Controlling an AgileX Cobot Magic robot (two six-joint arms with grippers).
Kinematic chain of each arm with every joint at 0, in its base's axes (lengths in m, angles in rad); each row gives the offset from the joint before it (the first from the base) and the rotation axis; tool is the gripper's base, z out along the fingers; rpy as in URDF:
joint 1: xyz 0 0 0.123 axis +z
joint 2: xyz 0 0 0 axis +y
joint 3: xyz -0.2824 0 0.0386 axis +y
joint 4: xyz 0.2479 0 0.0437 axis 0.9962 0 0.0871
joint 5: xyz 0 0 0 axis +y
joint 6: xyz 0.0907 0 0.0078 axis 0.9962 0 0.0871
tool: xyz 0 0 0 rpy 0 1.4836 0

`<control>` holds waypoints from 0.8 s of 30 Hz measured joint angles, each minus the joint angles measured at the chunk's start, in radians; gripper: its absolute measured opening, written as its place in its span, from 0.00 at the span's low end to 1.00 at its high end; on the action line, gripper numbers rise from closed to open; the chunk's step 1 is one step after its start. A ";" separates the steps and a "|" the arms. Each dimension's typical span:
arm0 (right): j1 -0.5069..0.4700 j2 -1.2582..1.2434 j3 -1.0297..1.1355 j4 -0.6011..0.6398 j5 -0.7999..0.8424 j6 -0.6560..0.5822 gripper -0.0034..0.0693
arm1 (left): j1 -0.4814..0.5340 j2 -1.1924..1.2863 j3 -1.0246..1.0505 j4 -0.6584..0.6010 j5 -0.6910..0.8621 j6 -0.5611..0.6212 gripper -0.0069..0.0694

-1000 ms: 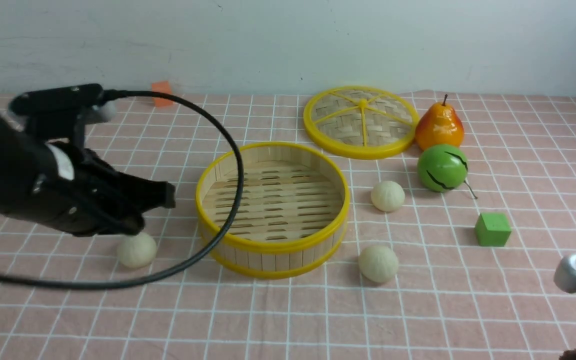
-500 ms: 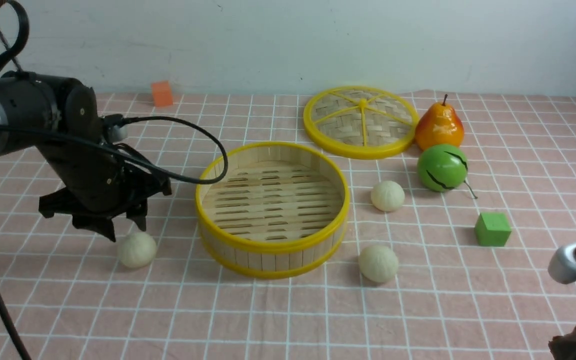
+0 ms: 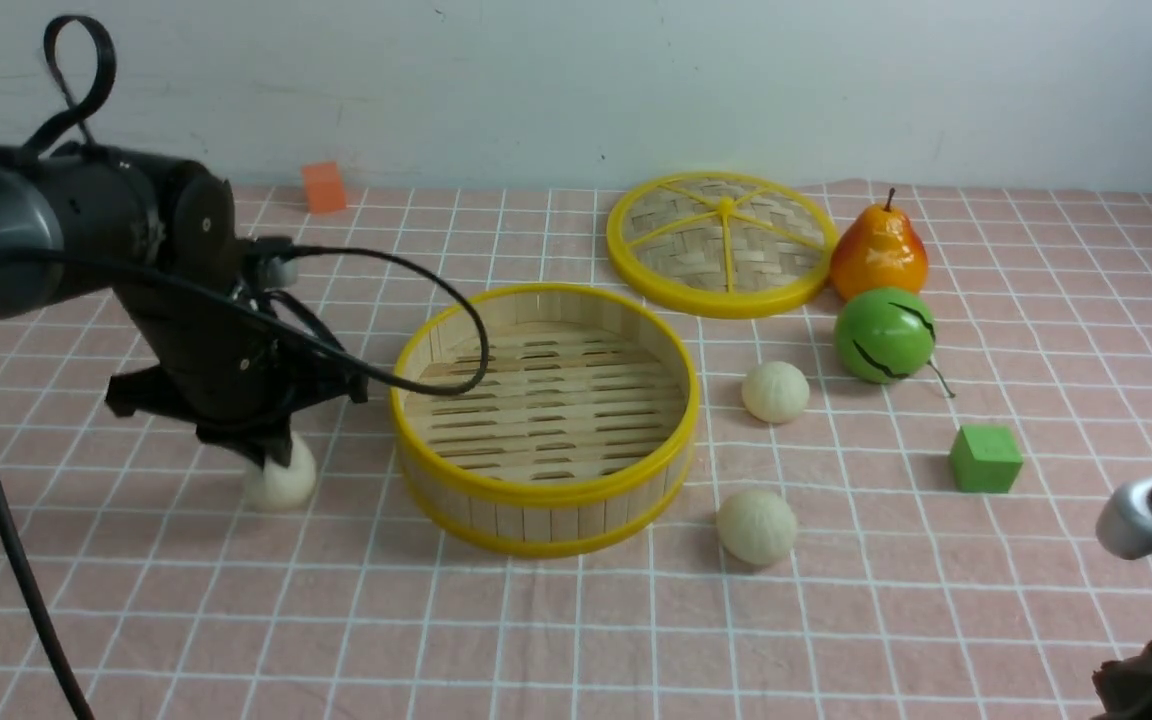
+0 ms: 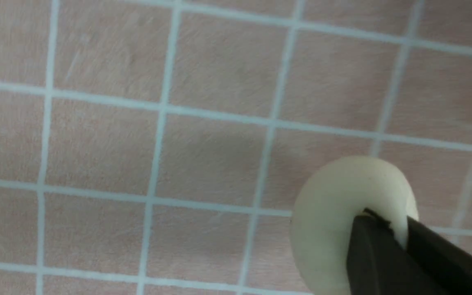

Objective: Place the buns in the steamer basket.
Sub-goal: Use the left arm to put the steamed stuffed bun into the steamer

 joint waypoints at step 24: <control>0.062 0.146 -0.150 0.080 0.067 -0.003 0.19 | -0.249 0.059 -0.245 0.075 0.003 -0.024 0.74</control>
